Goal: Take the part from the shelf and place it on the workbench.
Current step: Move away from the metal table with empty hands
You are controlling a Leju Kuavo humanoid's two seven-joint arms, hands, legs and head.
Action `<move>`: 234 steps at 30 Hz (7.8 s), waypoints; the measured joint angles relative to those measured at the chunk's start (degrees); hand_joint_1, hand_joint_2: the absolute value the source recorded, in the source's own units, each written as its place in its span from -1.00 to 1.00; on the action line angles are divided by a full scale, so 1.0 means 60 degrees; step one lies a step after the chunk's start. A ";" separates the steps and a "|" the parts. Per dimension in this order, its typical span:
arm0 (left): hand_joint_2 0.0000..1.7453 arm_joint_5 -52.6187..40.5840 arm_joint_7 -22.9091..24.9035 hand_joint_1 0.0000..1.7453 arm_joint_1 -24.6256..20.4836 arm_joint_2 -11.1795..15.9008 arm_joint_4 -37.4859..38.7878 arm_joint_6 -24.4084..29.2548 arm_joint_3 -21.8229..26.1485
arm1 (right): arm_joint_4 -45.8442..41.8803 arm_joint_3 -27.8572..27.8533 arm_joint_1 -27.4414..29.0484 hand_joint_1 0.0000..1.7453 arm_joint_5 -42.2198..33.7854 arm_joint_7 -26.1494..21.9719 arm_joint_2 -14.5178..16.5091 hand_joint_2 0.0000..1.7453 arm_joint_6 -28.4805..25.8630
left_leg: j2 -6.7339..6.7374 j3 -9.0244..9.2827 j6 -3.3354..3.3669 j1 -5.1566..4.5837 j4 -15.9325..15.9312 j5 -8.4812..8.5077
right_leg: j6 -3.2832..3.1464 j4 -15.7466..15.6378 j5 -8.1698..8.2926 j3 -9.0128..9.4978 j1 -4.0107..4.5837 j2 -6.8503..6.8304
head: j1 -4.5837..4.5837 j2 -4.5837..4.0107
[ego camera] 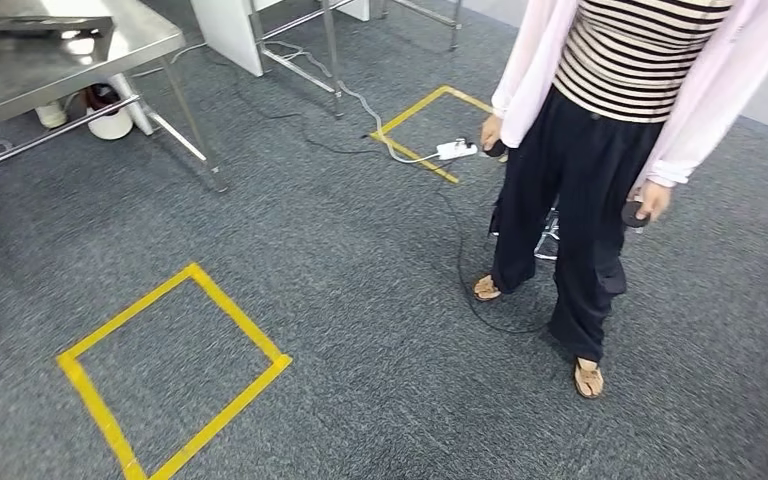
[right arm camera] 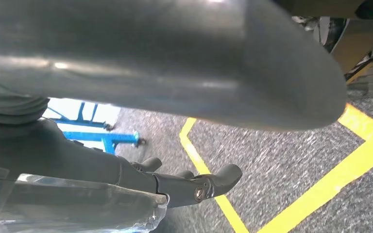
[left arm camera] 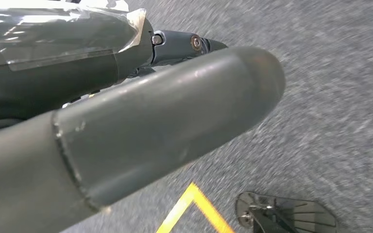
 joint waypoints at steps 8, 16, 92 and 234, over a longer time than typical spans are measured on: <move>-1.00 0.0027 -0.0073 -1.00 -0.0017 -0.0038 0.0000 0.0025 -0.0072 | 0.0005 0.0176 -0.0016 -1.00 0.0211 -0.0027 0.0001 -1.00 0.0004 | 0.0320 0.0143 0.0411 -0.0100 -0.0678 0.0255 | 0.0286 0.1318 -0.0512 -0.1000 0.0009 -0.0406 | 0.0056 0.0000; -1.00 0.0035 -0.0073 -1.00 -0.0018 -0.0064 0.0000 0.0034 -0.0073 | 0.0007 0.0332 -0.0029 -1.00 0.0404 -0.0054 -0.0005 -1.00 0.0003 | 0.1274 0.0158 0.0362 -0.0235 -0.0653 0.0225 | 0.0445 0.0338 -0.0270 -0.0120 0.0061 -0.1312 | 0.0058 0.0000; -1.00 0.0349 -0.0562 -1.00 -0.0050 -0.0015 -0.0007 0.0160 0.0207 | 0.0022 -0.0320 -0.0016 -1.00 0.0222 -0.1655 0.0090 -1.00 -0.2253 | 0.0207 -0.0386 -0.0016 -0.0044 0.0506 -0.0098 | -0.0113 0.0065 -0.0002 -0.0034 0.0077 -0.0060 | -0.0016 0.0000; -1.00 -0.0197 -0.0802 -1.00 -0.0081 -0.0018 0.0004 -0.0147 0.0139 | 0.0018 -0.1983 -0.0110 -1.00 -0.0153 -0.1089 0.0041 -1.00 -0.2552 | 0.1082 0.0163 0.0200 -0.0275 -0.0844 0.0415 | 0.0177 -0.0074 -0.0142 0.0076 0.0113 -0.0917 | 0.0025 0.0000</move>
